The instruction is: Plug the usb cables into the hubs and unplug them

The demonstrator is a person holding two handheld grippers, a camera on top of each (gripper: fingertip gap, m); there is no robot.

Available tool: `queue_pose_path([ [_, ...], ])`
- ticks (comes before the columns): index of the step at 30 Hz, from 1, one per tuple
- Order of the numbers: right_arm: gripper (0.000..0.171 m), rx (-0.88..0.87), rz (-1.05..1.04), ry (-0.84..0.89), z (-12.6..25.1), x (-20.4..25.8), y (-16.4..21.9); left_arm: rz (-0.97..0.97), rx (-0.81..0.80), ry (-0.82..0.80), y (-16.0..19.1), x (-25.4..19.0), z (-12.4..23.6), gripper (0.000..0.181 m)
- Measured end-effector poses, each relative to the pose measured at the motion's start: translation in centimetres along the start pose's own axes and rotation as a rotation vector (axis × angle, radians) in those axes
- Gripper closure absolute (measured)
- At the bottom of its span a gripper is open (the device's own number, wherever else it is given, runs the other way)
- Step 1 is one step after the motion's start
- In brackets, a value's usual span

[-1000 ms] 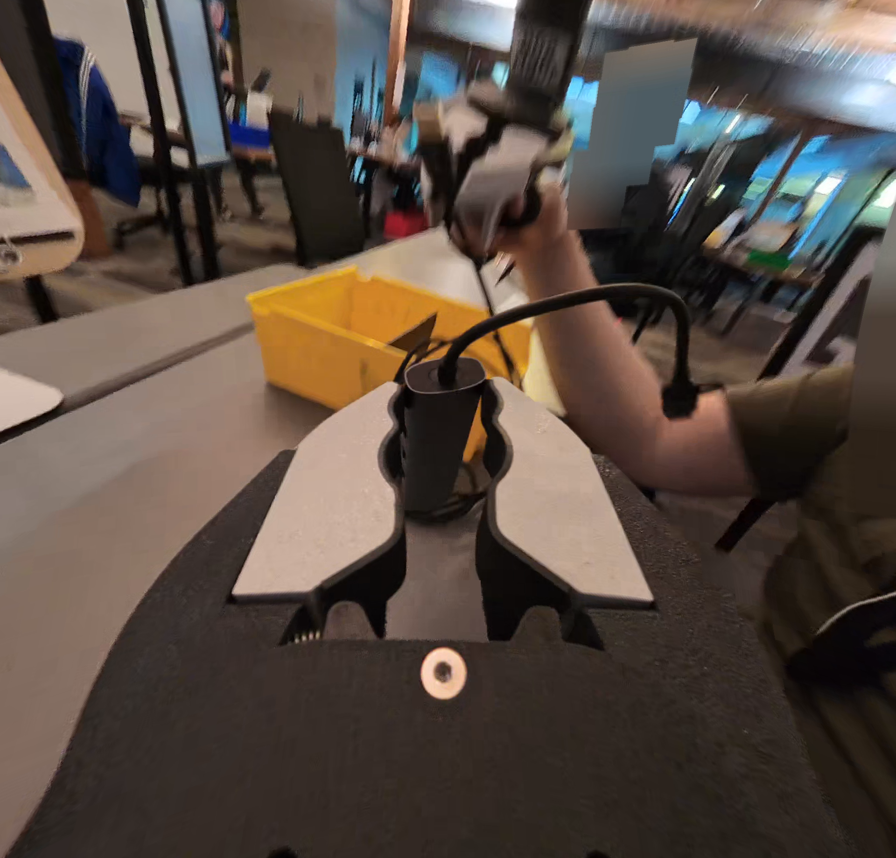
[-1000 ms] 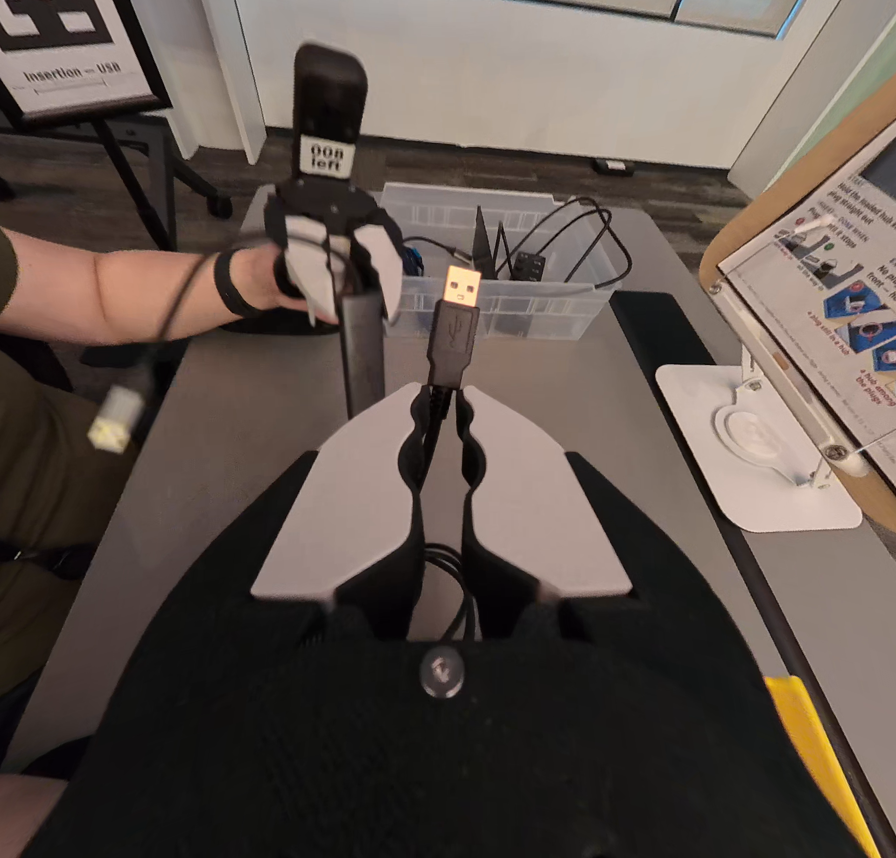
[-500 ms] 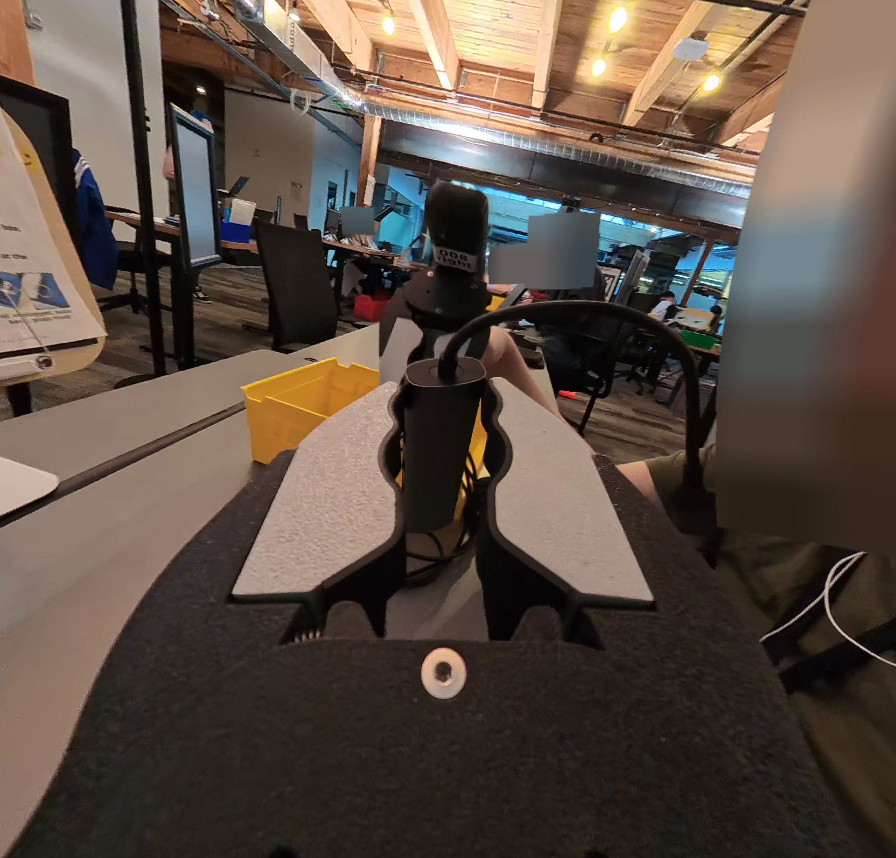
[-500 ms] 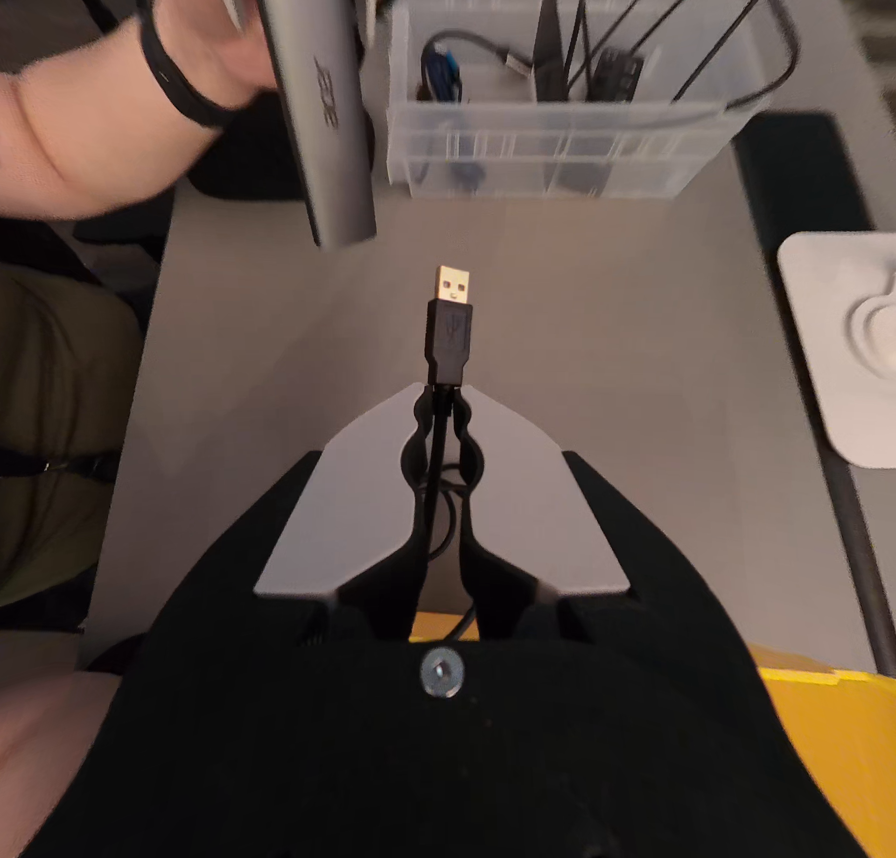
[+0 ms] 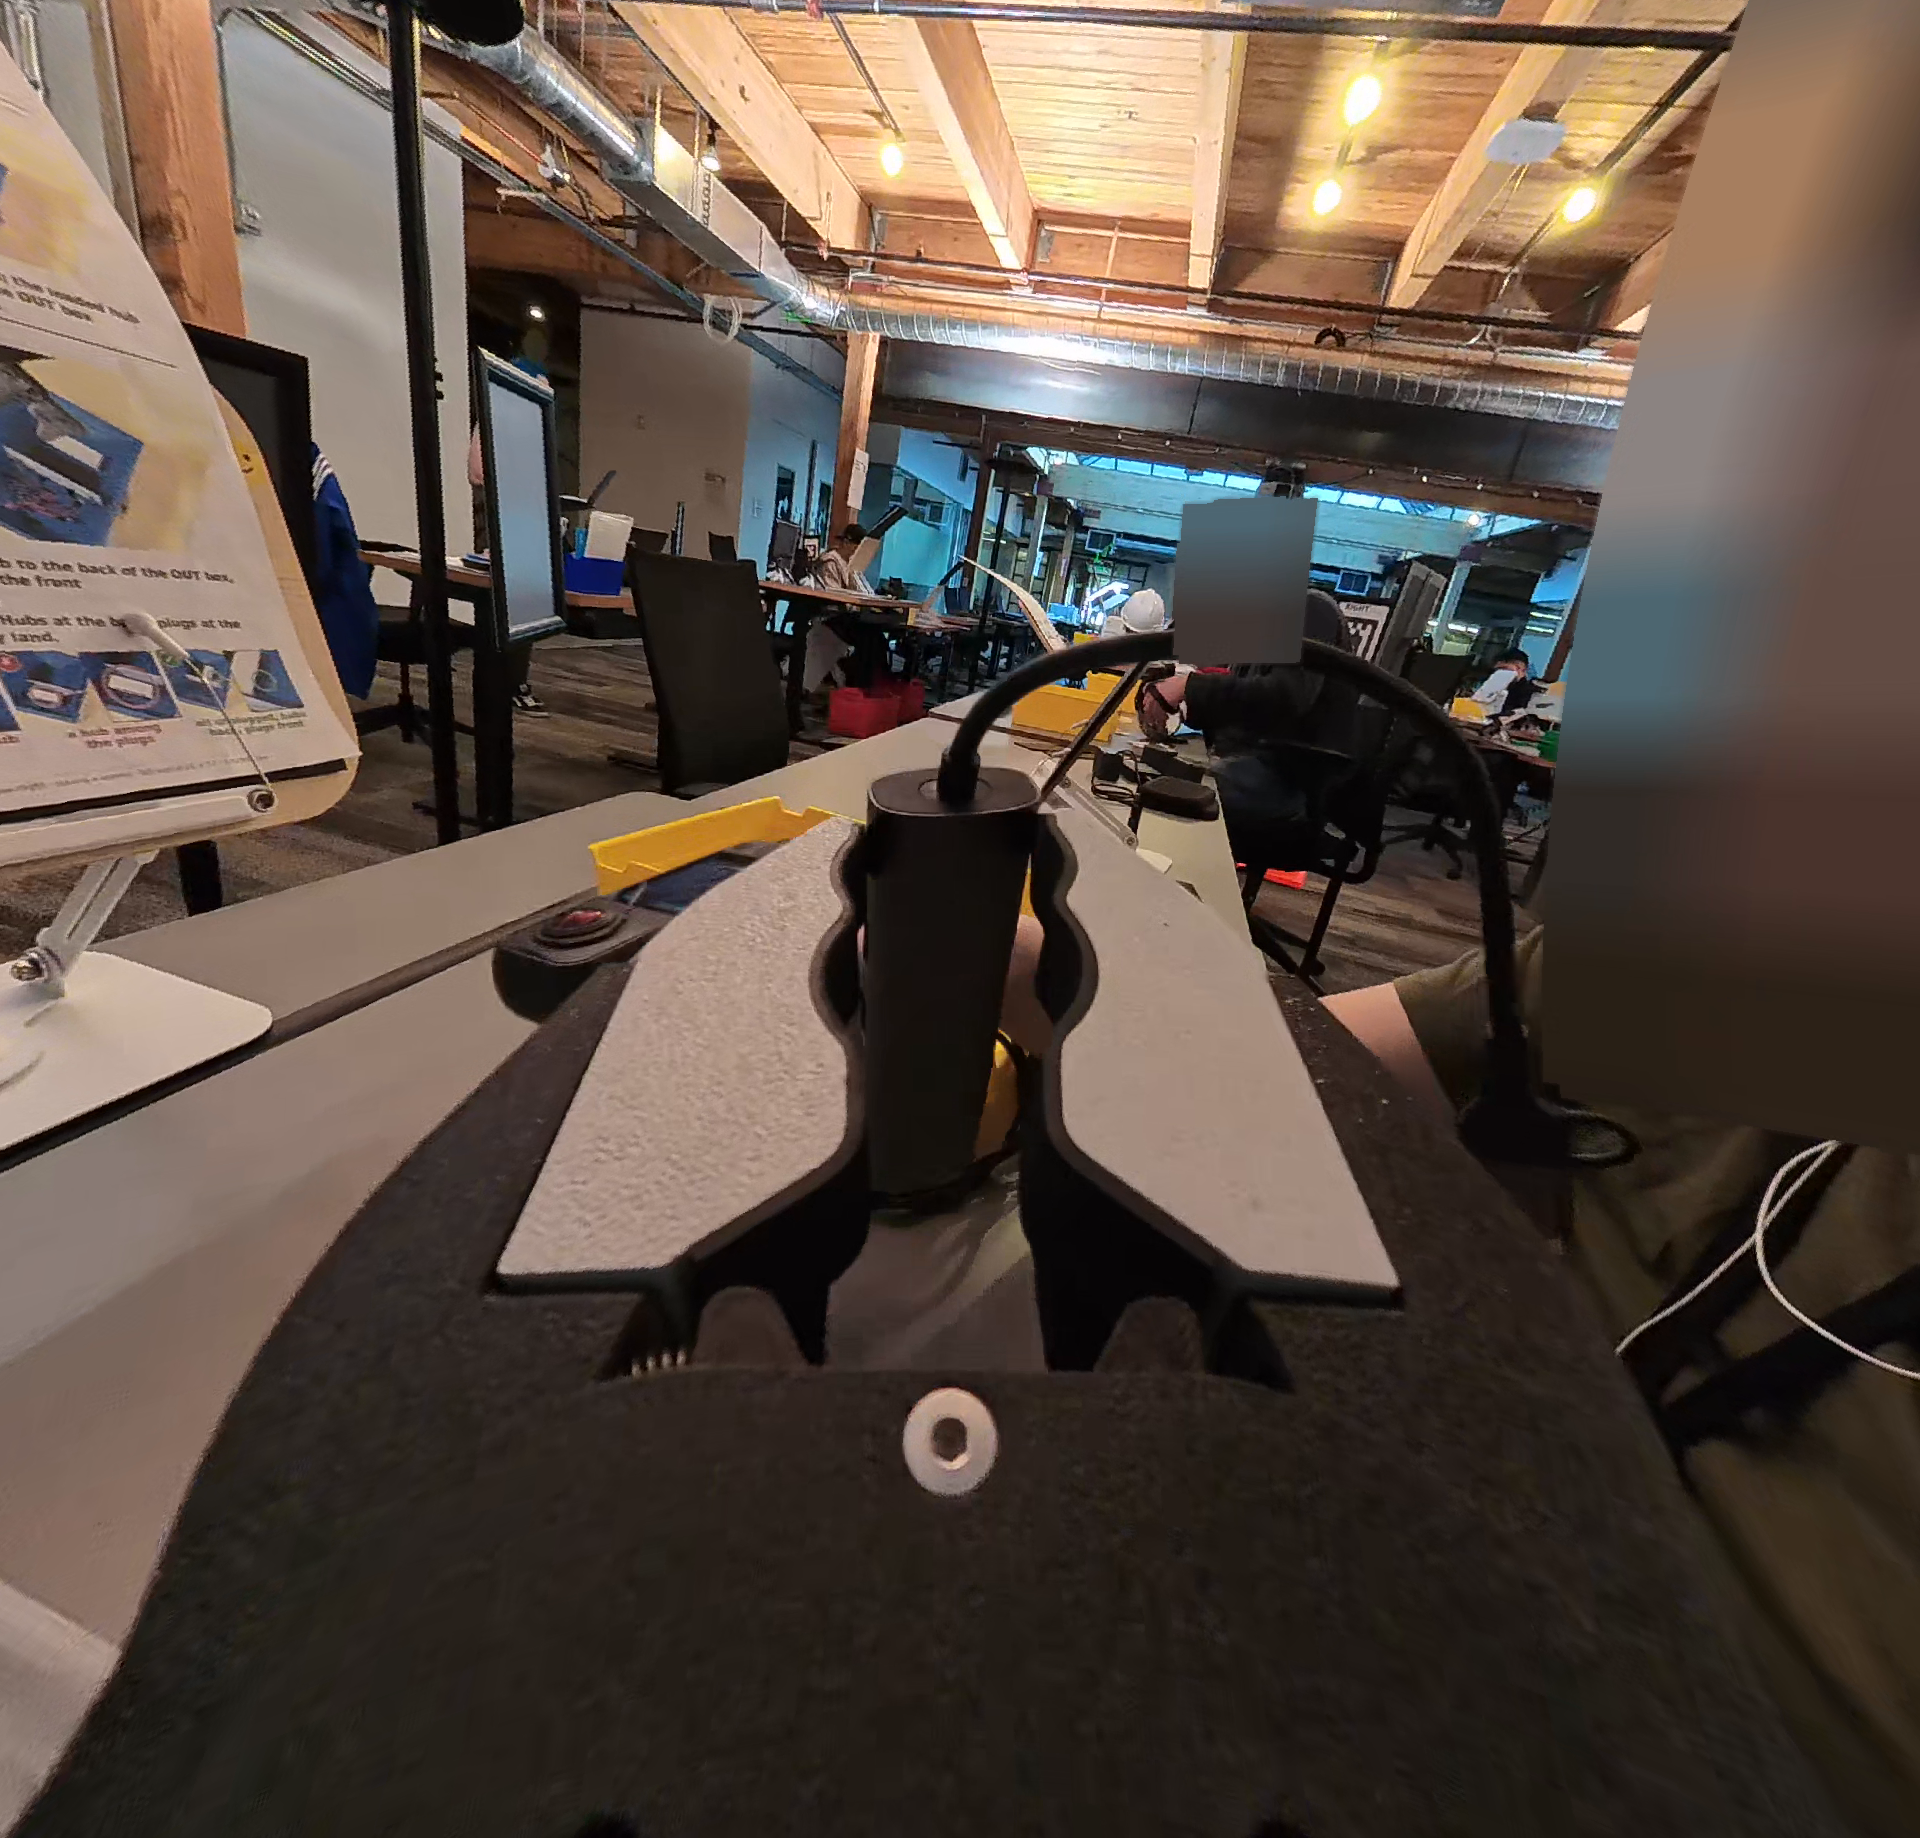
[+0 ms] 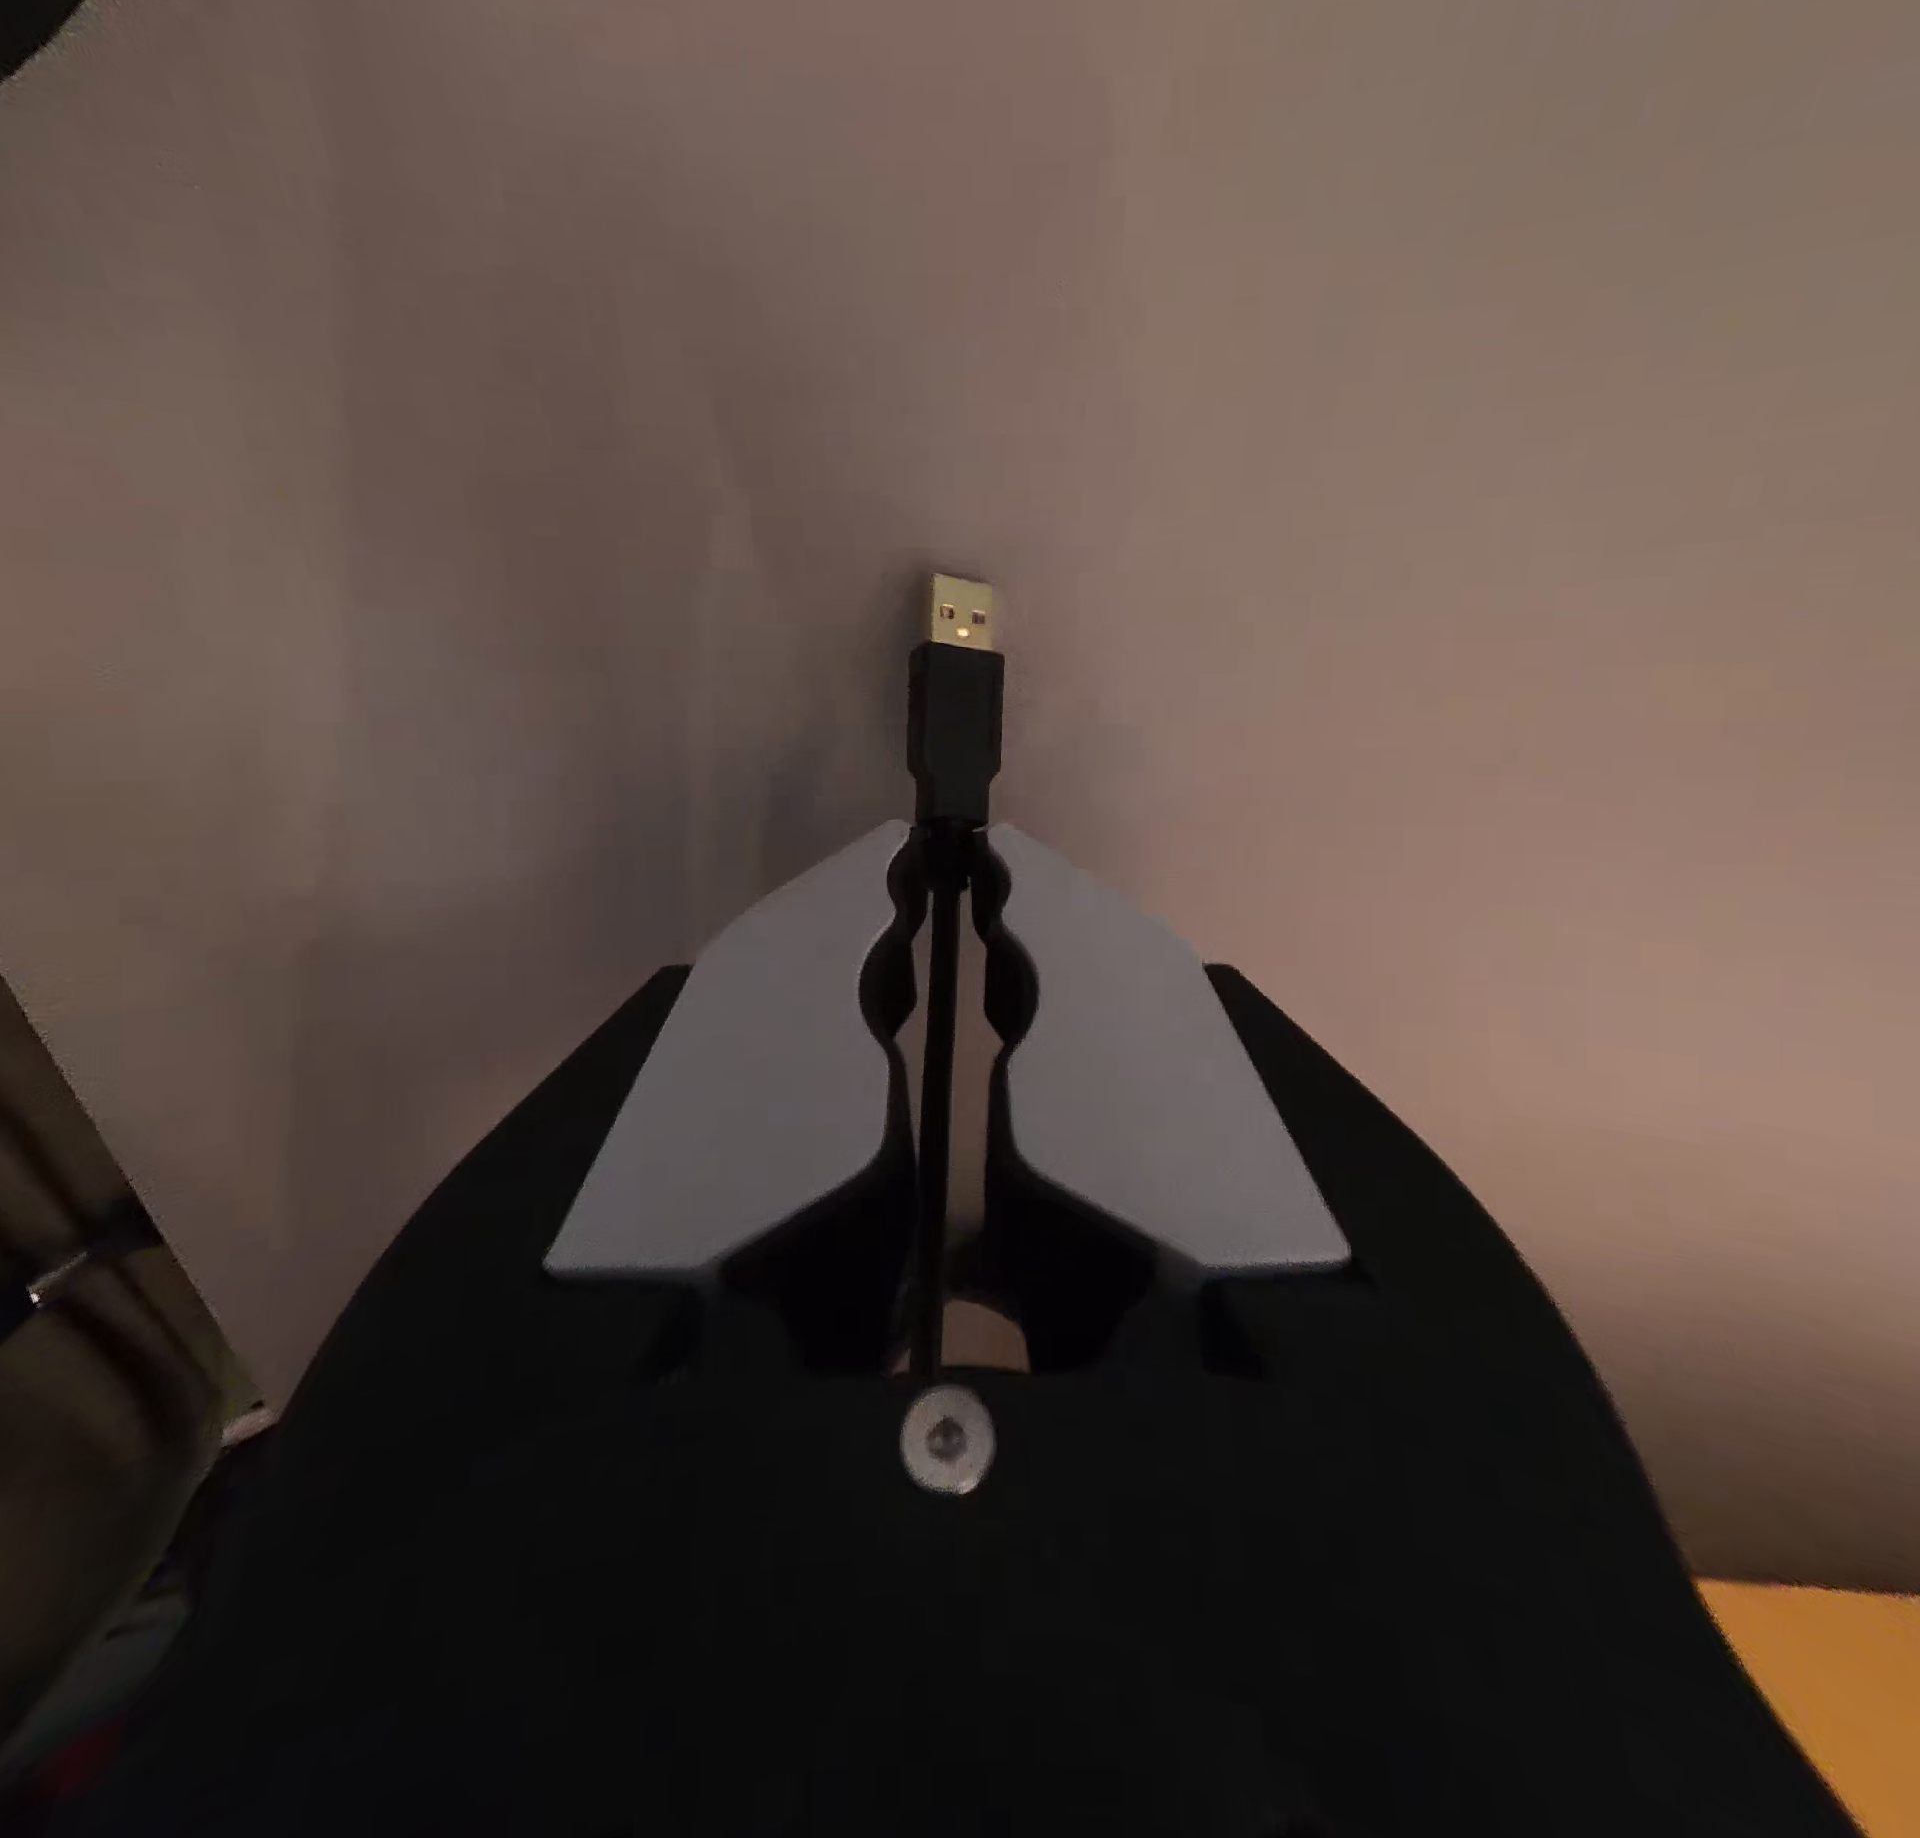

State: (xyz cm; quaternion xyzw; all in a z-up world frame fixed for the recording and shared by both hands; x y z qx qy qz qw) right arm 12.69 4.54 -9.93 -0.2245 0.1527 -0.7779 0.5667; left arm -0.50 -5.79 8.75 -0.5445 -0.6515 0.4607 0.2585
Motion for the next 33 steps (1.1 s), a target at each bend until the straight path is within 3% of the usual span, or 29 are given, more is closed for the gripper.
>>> queue_pose_path([
  [5, 0.161, -0.067, 0.007, -0.017, 0.6, -0.6, -0.4, 0.008, 0.022, 0.023, 0.3, 0.2, -0.5, 0.152],
  [7, 0.153, -0.104, 0.030, -0.027, 1.5, -0.5, -0.8, 0.007, 0.026, 0.031, 0.3, 0.3, -0.9, 0.152],
  [11, 0.146, -0.308, 0.090, -0.058, 4.9, 0.7, -3.0, 0.011, 0.034, 0.042, 0.3, 0.8, -1.6, 0.152],
  [14, 0.145, -0.601, 0.205, -0.199, 8.5, 3.2, -5.6, 0.014, 0.043, 0.047, 0.3, 1.1, -2.1, 0.152],
  [18, 0.120, -1.077, 0.291, -0.491, 13.5, 7.1, -8.0, 0.042, 0.038, 0.084, 0.3, 1.0, -2.7, 0.152],
  [23, 0.116, -0.980, 0.269, -0.827, 12.3, 9.8, -7.3, 0.117, 0.075, 0.185, 0.9, 0.1, -3.7, 0.152],
  [27, 0.141, -0.964, 0.273, -1.081, 12.6, 11.1, -6.6, 0.229, 0.088, 0.311, 1.1, -1.1, -4.1, 0.152],
  [30, 0.143, -0.938, 0.270, -1.145, 12.6, 11.4, -6.3, 0.283, 0.094, 0.360, 1.2, -1.3, -4.3, 0.152],
  [33, 0.143, -0.964, 0.288, -1.094, 12.6, 11.2, -6.6, 0.284, 0.104, 0.327, 1.2, -0.9, -4.5, 0.148],
])
Point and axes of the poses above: each gripper's, where its closed fingertips meet, z back along the fingers, y out of its underside, x = y × z across the jaws, the point moved 5 cm from there along z, back along the fingers, and after that the axes turned 13 degrees about -x, right-handed, at the moved point
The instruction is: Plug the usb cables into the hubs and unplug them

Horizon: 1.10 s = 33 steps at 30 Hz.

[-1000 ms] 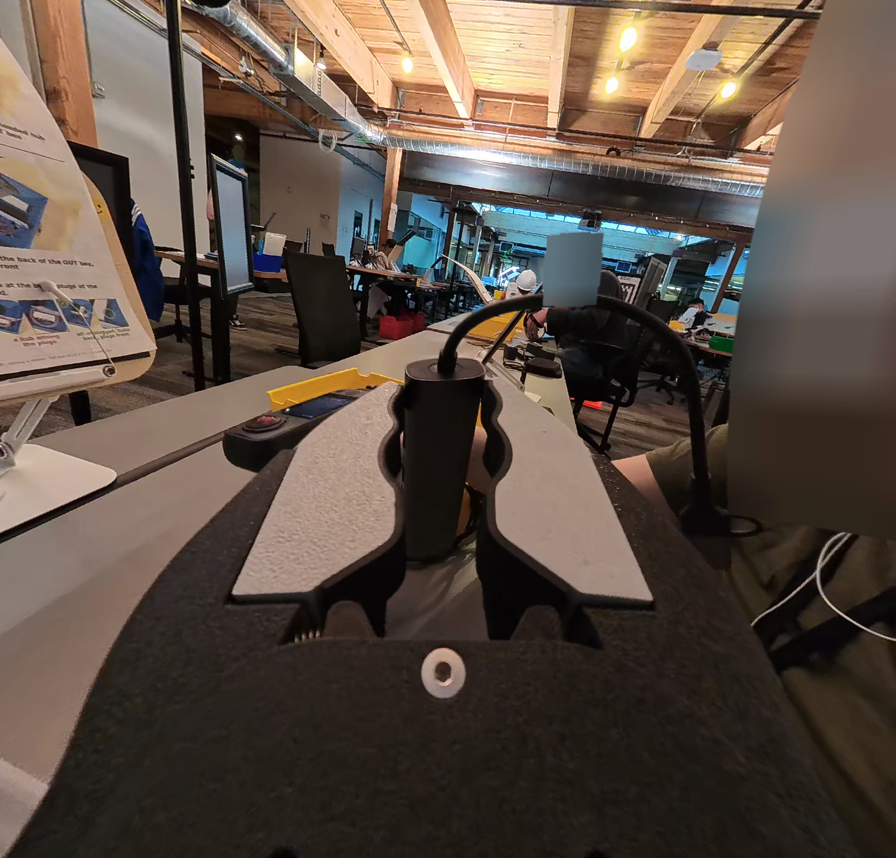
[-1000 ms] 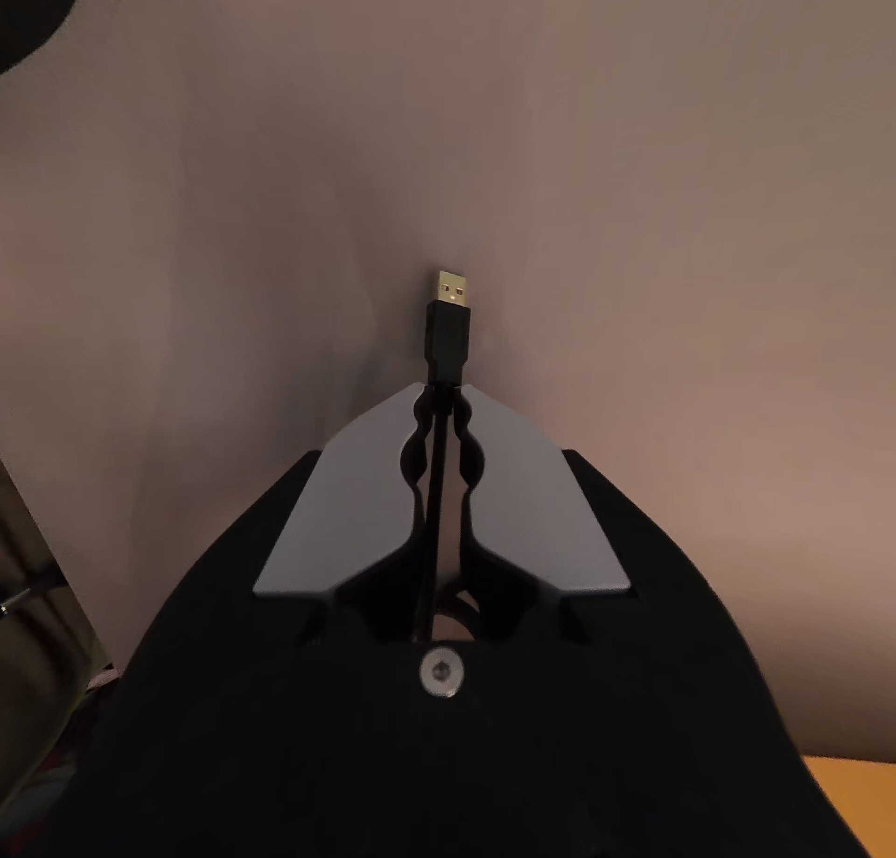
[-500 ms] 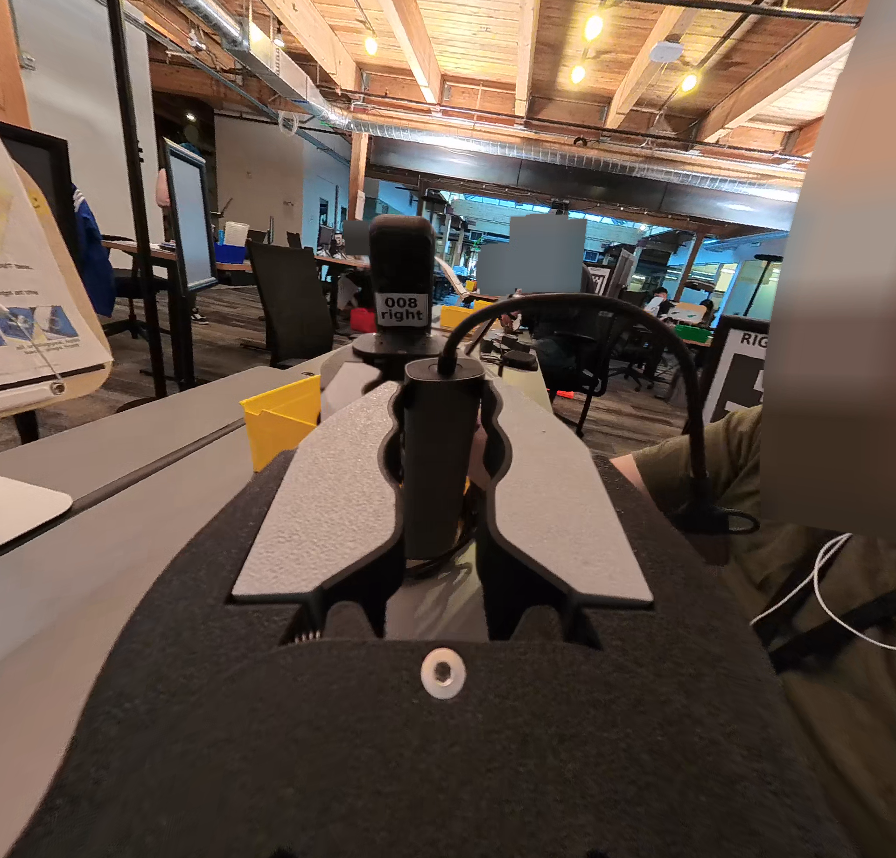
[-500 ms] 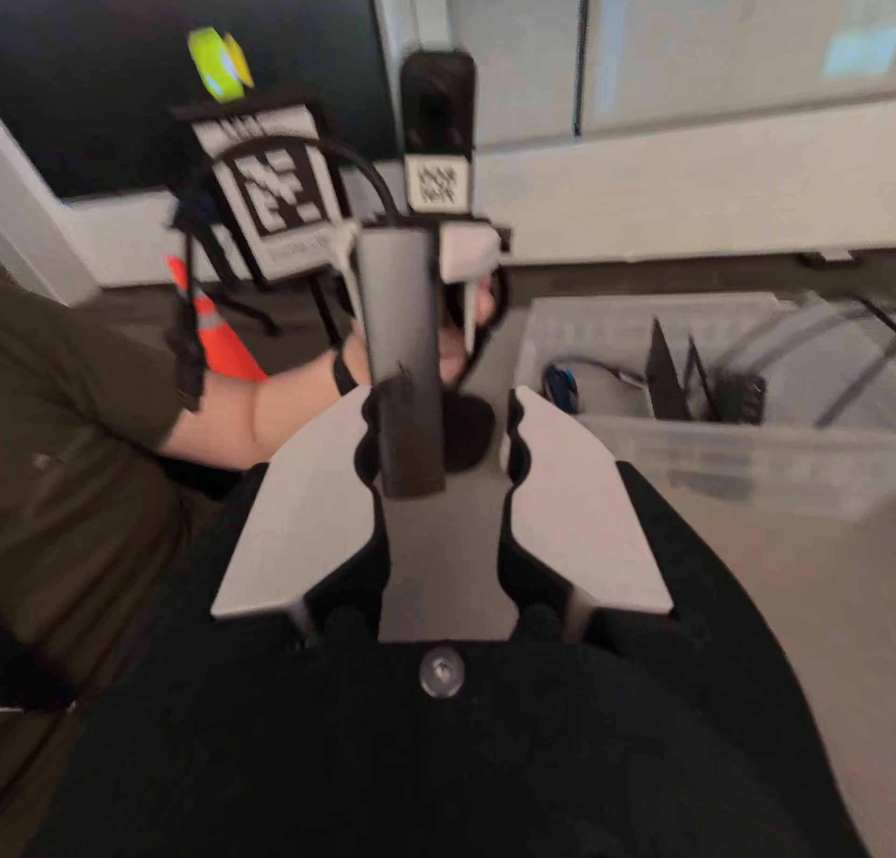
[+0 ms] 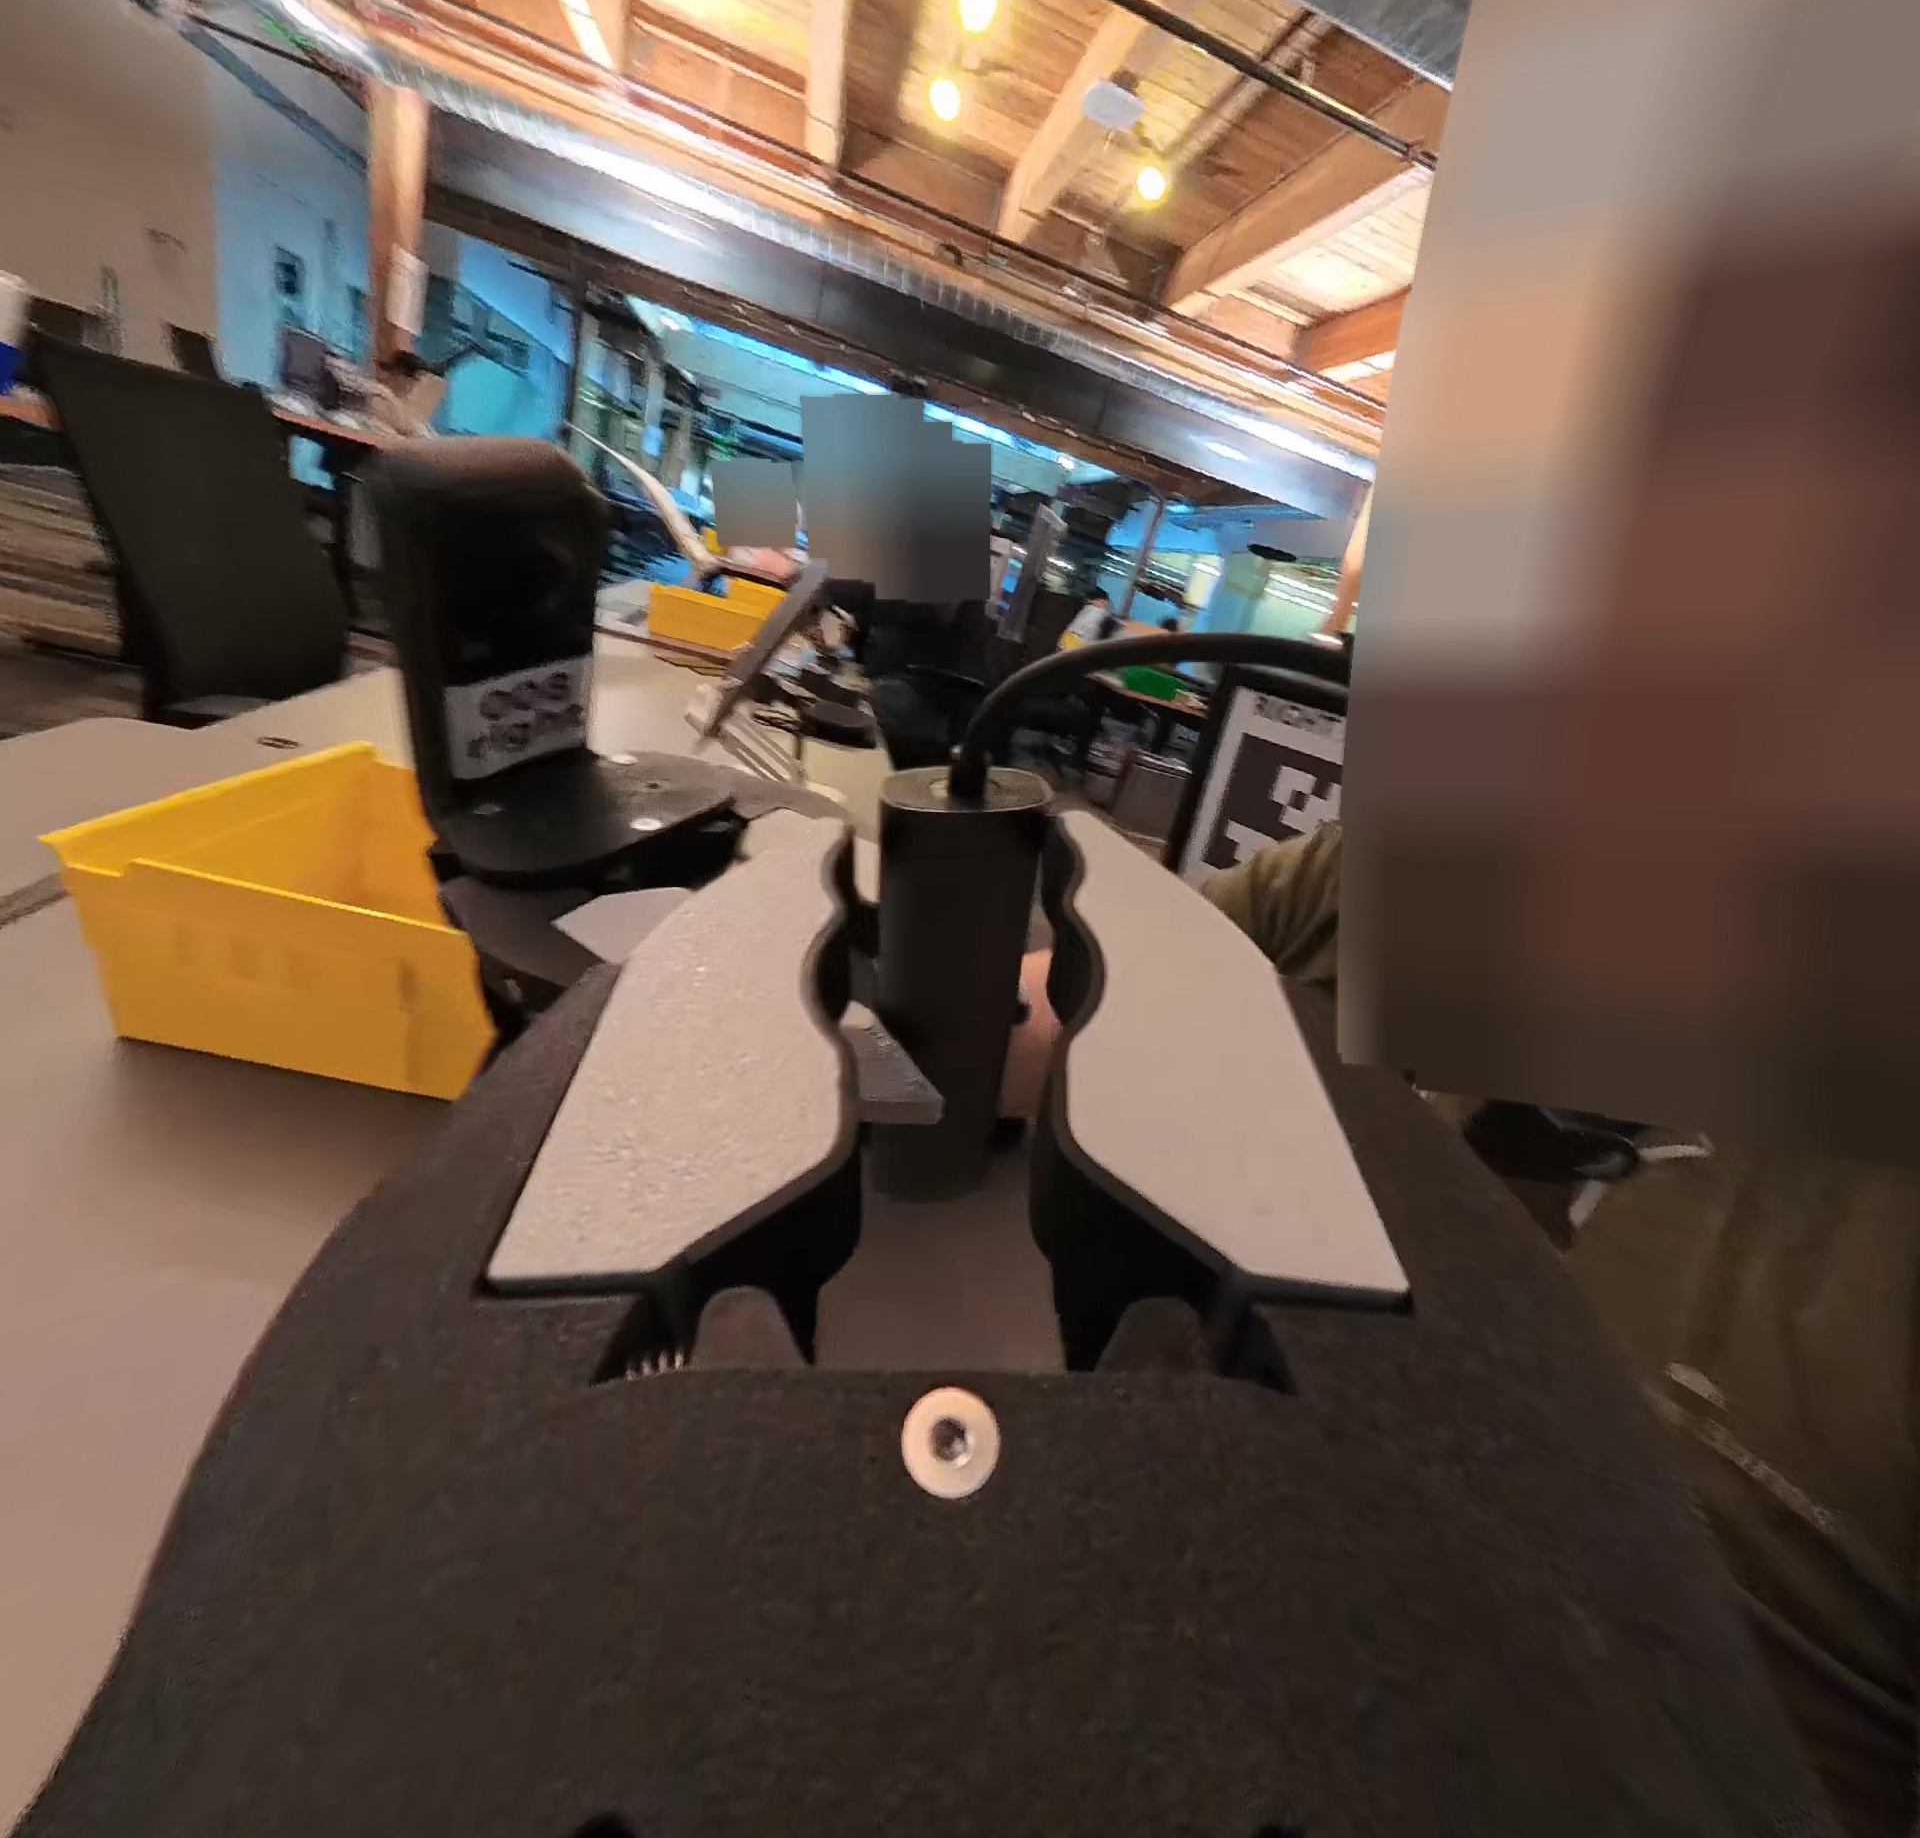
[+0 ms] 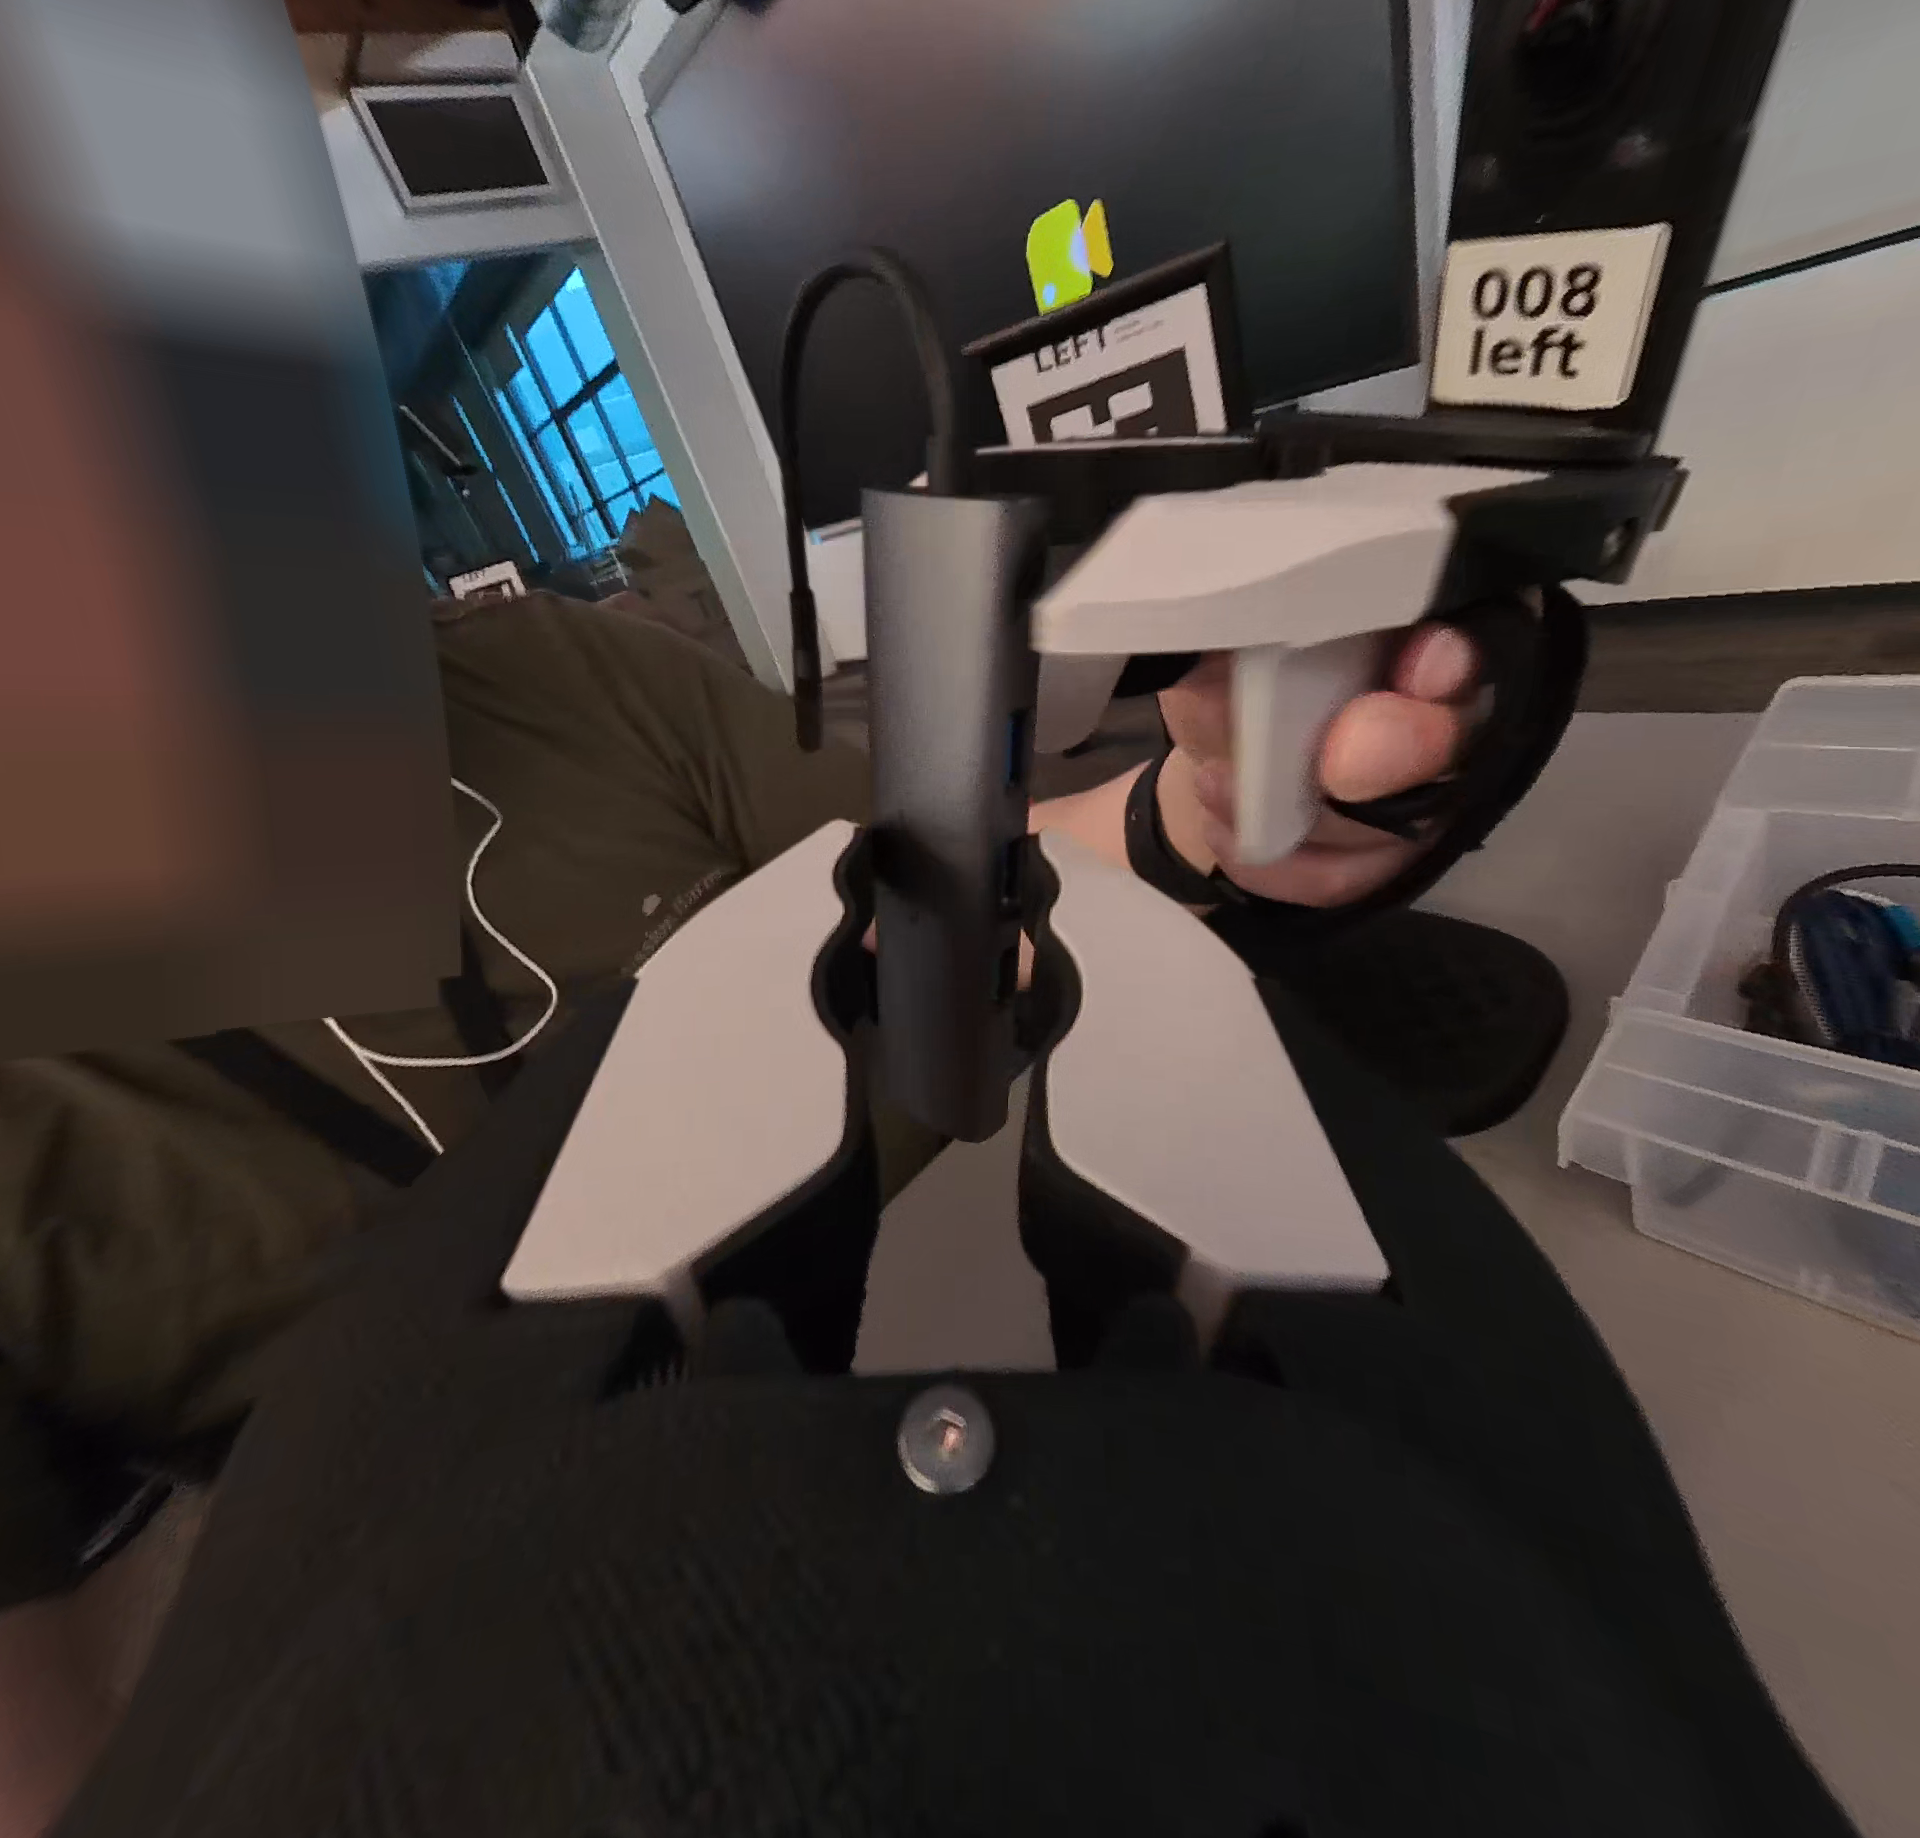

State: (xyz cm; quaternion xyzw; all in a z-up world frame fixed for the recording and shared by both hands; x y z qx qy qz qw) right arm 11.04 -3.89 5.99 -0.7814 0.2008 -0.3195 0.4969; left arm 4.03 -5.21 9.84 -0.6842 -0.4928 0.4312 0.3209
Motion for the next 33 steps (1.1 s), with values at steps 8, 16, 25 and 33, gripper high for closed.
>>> queue_pose_path([
  [8, 0.153, -0.241, -0.045, 0.104, 1.6, 0.0, -4.0, -0.391, -0.137, -0.401, -1.8, 2.2, 3.9, 0.116],
  [16, 0.154, -0.603, -0.258, 0.170, 4.3, -0.7, -6.9, -0.280, -0.277, -0.670, -1.4, 4.2, 7.3, 0.131],
  [25, 0.154, -0.904, -0.185, 0.312, 7.1, -1.9, -7.6, -0.476, -0.101, -0.729, 1.6, 2.5, 4.0, 0.147],
  [33, 0.154, -0.728, 0.040, 0.293, 3.4, -1.1, -6.8, -0.323, -0.121, -0.577, 1.9, 3.2, -1.3, 0.142],
])
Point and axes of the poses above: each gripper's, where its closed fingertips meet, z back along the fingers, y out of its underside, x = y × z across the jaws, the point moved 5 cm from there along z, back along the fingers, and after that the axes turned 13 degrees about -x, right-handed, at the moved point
